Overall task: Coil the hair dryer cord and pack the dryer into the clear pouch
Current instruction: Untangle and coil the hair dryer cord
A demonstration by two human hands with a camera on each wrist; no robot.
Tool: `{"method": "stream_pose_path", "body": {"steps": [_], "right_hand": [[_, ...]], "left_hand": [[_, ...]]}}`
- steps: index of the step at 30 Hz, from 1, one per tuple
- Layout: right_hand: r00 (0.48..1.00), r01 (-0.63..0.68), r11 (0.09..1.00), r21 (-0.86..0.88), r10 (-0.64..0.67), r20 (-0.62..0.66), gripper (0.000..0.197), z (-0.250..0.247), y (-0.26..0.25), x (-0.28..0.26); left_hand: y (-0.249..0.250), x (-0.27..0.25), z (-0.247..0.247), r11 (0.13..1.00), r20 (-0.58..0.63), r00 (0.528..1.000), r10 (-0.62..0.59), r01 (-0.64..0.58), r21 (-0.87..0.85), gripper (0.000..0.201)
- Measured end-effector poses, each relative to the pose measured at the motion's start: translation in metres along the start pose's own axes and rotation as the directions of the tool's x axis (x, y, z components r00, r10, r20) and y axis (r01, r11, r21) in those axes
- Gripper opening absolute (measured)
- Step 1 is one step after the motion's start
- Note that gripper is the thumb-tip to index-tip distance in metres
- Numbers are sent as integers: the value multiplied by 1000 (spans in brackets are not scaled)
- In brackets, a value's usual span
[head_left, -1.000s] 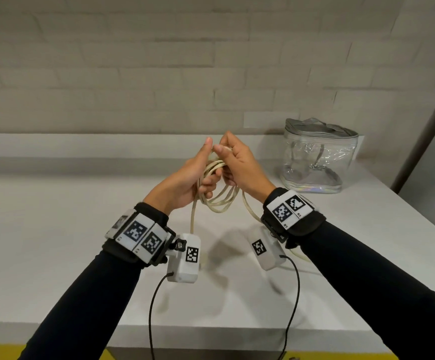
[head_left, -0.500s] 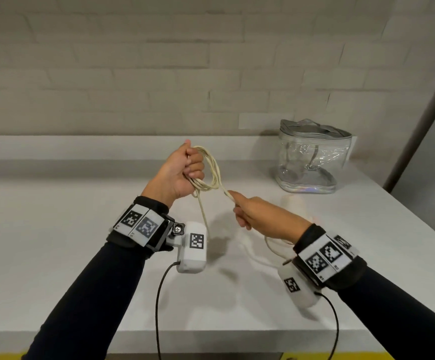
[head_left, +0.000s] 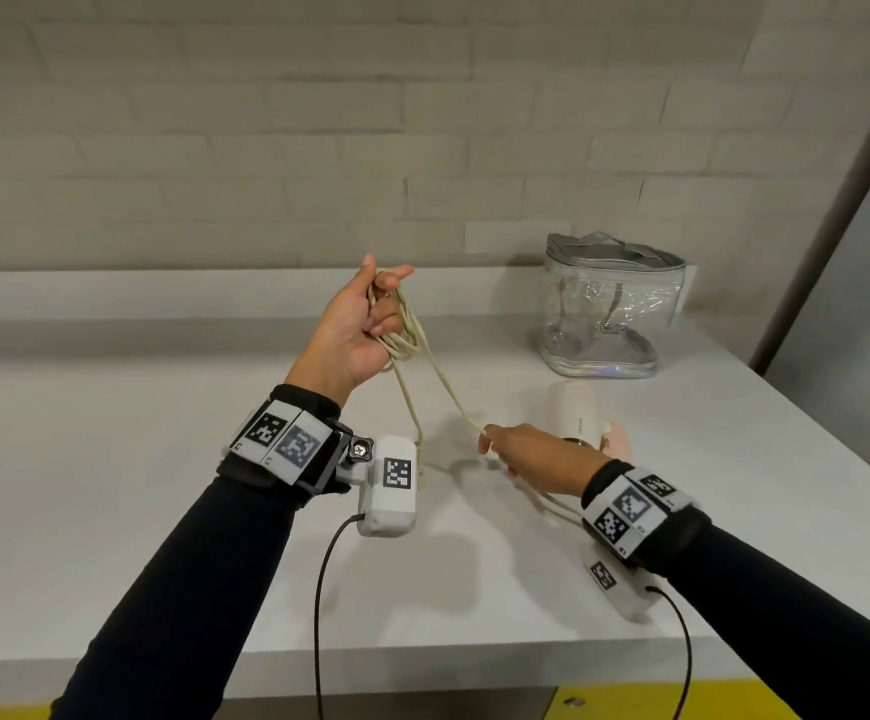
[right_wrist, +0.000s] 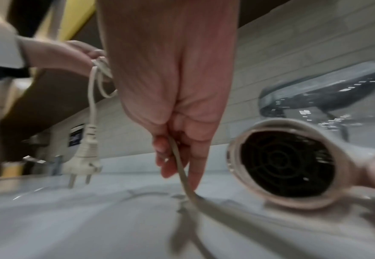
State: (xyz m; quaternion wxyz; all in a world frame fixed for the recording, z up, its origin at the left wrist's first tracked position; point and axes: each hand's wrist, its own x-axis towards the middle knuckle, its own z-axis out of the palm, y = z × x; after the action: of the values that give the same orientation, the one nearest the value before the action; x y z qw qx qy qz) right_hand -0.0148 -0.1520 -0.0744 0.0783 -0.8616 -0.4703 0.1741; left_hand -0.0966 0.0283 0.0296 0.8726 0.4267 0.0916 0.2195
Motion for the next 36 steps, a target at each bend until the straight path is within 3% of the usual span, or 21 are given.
{"method": "stream_pose_path", "body": {"steps": [3, 6, 8, 10, 13, 14, 16, 19, 20, 21, 23, 26, 28, 30, 32, 34, 36], "right_hand": [[992, 55, 994, -98, -44, 115, 42, 8, -29, -8], [969, 245, 964, -100, -246, -3, 46, -4, -45, -19], [953, 288, 955, 73, -278, -123, 38, -25, -49, -17], [939, 317, 873, 371, -234, -252, 31, -46, -50, -15], [901, 397, 793, 462, -241, -360, 19, -71, -48, -16], [893, 422, 751, 508, -248, -375, 16, -75, -48, -17], [860, 487, 674, 556, -259, -439, 18, -76, -51, -11], [794, 533, 694, 484, -214, -568, 9, -64, -51, 6], [771, 546, 699, 463, -203, -603, 5, -59, -50, 9], [756, 545, 710, 446, -186, -628, 13, -55, -48, 12], [775, 526, 700, 483, -160, -611, 32, -50, -46, 16], [848, 525, 455, 719, -210, -487, 37, -48, -46, 17], [853, 522, 343, 781, -218, -474, 31, -49, -49, 17], [837, 542, 360, 759, -147, -527, 34, -48, -50, 20], [795, 556, 458, 693, -51, -604, 47, -46, -50, 23], [766, 533, 578, 618, -19, -643, 55, -46, -48, 26], [777, 496, 664, 560, -51, -628, 57, -45, -48, 28]], "left_hand": [[-9, 2, 0, 988, -40, 995, 89, -83, 134, 28], [-28, 2, -2, 897, 3, 991, 133, -122, 425, 27], [-40, -3, -2, 768, 62, 994, 88, -107, 632, 24], [-49, -9, -3, 626, 128, 992, -3, -98, 774, 31], [-53, -21, -1, 480, 139, 986, -96, -76, 874, 47], [-53, -23, 0, 478, 119, 987, -103, -56, 876, 48], [-53, -28, 2, 588, 93, 985, -148, 12, 808, 46], [-49, -36, 4, 764, 116, 949, -292, 158, 626, 53], [-47, -39, 4, 793, 129, 929, -348, 219, 568, 59], [-45, -41, 4, 808, 141, 906, -398, 274, 521, 64], [-42, -45, 7, 815, 162, 875, -456, 338, 471, 69], [-40, -46, 10, 815, 201, 851, -486, 358, 455, 71], [-41, -44, 10, 820, 210, 849, -485, 358, 447, 73], [-43, -43, 8, 841, 220, 862, -456, 337, 423, 73], [-45, -40, 6, 854, 224, 890, -398, 270, 444, 71], [-42, -36, 4, 800, 162, 918, -361, 216, 560, 67], [-34, -32, 4, 718, 101, 895, -434, 277, 638, 69]]}}
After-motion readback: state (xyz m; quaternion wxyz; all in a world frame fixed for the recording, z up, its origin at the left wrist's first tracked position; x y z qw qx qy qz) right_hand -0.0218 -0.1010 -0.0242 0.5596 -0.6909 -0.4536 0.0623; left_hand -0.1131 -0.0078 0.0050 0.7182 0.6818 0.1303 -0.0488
